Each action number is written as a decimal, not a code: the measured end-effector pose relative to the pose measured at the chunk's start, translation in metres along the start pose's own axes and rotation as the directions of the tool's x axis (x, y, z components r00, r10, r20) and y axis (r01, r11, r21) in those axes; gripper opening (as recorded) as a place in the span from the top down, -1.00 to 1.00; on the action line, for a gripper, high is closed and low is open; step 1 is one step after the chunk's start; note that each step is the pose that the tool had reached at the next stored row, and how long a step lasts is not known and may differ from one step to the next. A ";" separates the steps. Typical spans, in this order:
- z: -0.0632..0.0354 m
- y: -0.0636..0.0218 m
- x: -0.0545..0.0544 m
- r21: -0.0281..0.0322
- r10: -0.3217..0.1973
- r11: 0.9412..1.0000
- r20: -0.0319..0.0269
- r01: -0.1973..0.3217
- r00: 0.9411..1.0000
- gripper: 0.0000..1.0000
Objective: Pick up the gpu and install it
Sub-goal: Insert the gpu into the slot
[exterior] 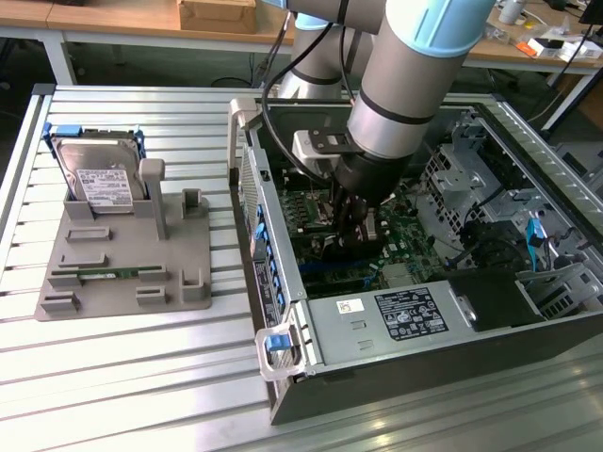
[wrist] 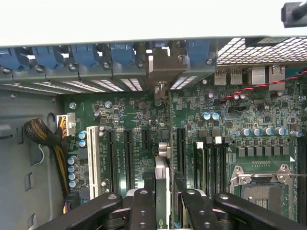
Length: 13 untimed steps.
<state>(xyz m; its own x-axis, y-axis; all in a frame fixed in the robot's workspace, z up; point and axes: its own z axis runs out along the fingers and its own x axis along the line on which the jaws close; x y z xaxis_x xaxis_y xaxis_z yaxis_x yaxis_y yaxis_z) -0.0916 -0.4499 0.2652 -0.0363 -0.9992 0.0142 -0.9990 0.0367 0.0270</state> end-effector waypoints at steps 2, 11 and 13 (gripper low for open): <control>0.0000 0.0000 -0.002 0.000 0.000 1.000 -0.001 0.000 1.000 0.47; 0.0021 0.0000 -0.004 0.000 0.000 1.000 -0.001 0.000 1.000 0.47; 0.0024 -0.0001 -0.004 0.000 -0.001 1.000 -0.001 0.001 1.000 0.47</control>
<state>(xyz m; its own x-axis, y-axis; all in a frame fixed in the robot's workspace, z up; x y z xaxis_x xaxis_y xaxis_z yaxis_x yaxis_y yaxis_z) -0.0914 -0.4461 0.2628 -0.0357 -0.9993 0.0149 -0.9990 0.0361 0.0273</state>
